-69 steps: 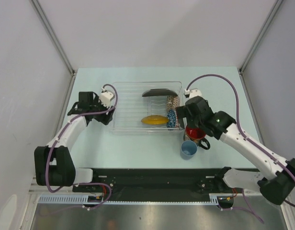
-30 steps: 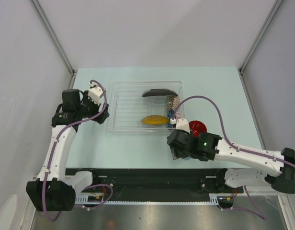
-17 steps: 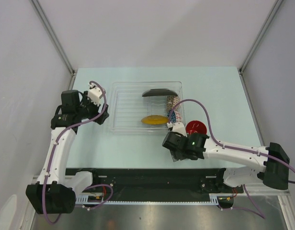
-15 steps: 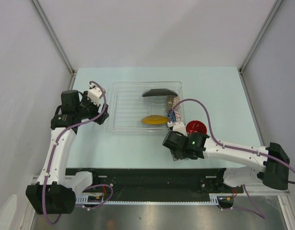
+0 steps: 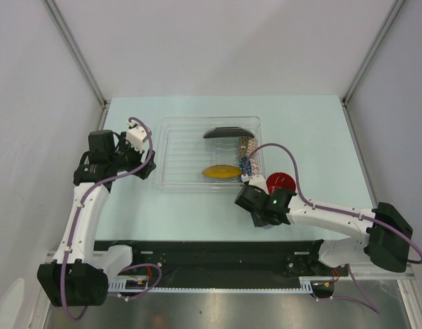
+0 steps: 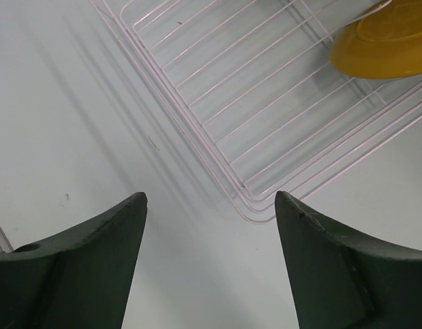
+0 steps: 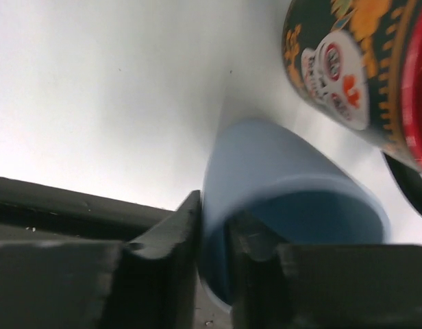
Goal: Load the mixed dishes into the dish rack
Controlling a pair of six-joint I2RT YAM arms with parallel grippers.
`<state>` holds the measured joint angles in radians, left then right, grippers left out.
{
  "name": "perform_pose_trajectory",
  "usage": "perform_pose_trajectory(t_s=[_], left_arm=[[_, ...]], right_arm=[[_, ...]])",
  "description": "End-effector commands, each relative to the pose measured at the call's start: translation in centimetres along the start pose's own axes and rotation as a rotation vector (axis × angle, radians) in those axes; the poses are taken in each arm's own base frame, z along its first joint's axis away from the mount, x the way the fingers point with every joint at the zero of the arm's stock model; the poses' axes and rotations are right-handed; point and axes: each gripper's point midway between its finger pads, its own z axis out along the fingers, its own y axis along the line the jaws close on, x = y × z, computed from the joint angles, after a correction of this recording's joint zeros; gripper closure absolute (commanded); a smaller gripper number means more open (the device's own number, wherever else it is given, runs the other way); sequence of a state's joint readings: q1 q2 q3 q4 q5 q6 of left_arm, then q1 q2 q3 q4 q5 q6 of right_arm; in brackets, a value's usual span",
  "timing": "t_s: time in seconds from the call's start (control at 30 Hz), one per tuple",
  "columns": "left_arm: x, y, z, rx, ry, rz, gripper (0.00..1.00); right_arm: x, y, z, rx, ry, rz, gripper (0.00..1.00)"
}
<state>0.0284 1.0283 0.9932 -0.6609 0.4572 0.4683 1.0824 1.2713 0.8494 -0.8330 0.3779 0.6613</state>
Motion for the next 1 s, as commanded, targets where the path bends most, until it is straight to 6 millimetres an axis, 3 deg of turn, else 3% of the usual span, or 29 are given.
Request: perform_pose_trajectory(t_s=[0.0,0.03,0.17,0.2,0.3,0.37,0.43,0.47,0.5,0.53,0.57,0.6,0.63,0.77,0.83,0.87,0.9,0.97], left_arm=[[-1.1,-0.4,-0.6,0.009,-0.043,-0.007,0.16],[-1.2,-0.4,-0.7,0.008,-0.045,-0.008,0.14],[-2.7,-0.5,-1.4,0.012,-0.081,-0.026,0.03],[-3.1,-0.9,-1.6,0.031,-0.092,-0.035,0.02],[-5.2,-1.8,-2.5,0.079,-0.148,-0.079,0.0],[-7.1,-2.6,-3.4,0.128,-0.193,-0.137,0.0],[-9.4,-4.6,-4.7,0.285,-0.254,-0.216,0.0],[-10.2,-5.1,-5.4,0.341,-0.277,-0.258,0.0],[-11.0,-5.3,-5.4,0.402,-0.294,-0.3,0.0],[-12.2,-7.3,-6.7,0.572,-0.309,-0.387,0.0],[-12.5,-7.9,-7.1,0.656,-0.303,-0.444,0.0],[-13.4,-8.1,-7.3,0.725,-0.33,-0.444,0.0],[-13.1,-9.4,-8.0,0.887,-0.258,-0.588,0.0],[-13.6,-10.4,-8.3,1.01,-0.223,-0.615,0.01],[-13.6,-11.2,-8.6,1.043,-0.208,-0.597,0.0],[-13.6,-11.9,-8.8,1.068,-0.191,-0.593,0.0],[-13.6,-12.2,-9.0,1.074,-0.192,-0.58,0.0],[-13.8,-12.7,-9.4,1.078,-0.197,-0.562,0.0]], right_arm=[[0.6,0.8,0.7,-0.03,0.019,0.018,0.86],[0.5,0.9,0.5,-0.042,0.014,0.021,0.99],[-1.8,1.7,-2.4,-0.155,-0.065,0.059,1.0],[-3.1,3.1,-3.9,-0.248,-0.096,0.065,1.0],[-7.5,6.3,-10.9,-0.584,-0.282,0.112,1.0],[-11.3,7.1,-17.2,-0.808,-0.485,0.162,1.0],[-12.7,7.5,-21.4,-0.965,-0.582,0.167,1.0],[-14.3,7.1,-24.4,-1.043,-0.698,0.178,1.0],[-14.5,7.3,-25.8,-1.104,-0.725,0.162,1.0],[-15.0,7.3,-27.0,-1.142,-0.759,0.156,1.0],[-15.9,7.5,-28.7,-1.205,-0.807,0.164,1.0],[-16.3,7.8,-29.6,-1.258,-0.82,0.147,1.0],[-16.5,8.1,-30.3,-1.299,-0.826,0.147,1.0],[-18.4,10.0,-33.2,-1.51,-0.853,0.159,1.0],[-19.0,11.6,-32.1,-1.56,-0.802,0.152,1.0],[-19.2,11.8,-33.1,-1.621,-0.802,0.157,1.0],[-19.6,12.6,-32.0,-1.628,-0.772,0.163,1.0],[-20.0,12.9,-32.2,-1.664,-0.782,0.17,1.0]])
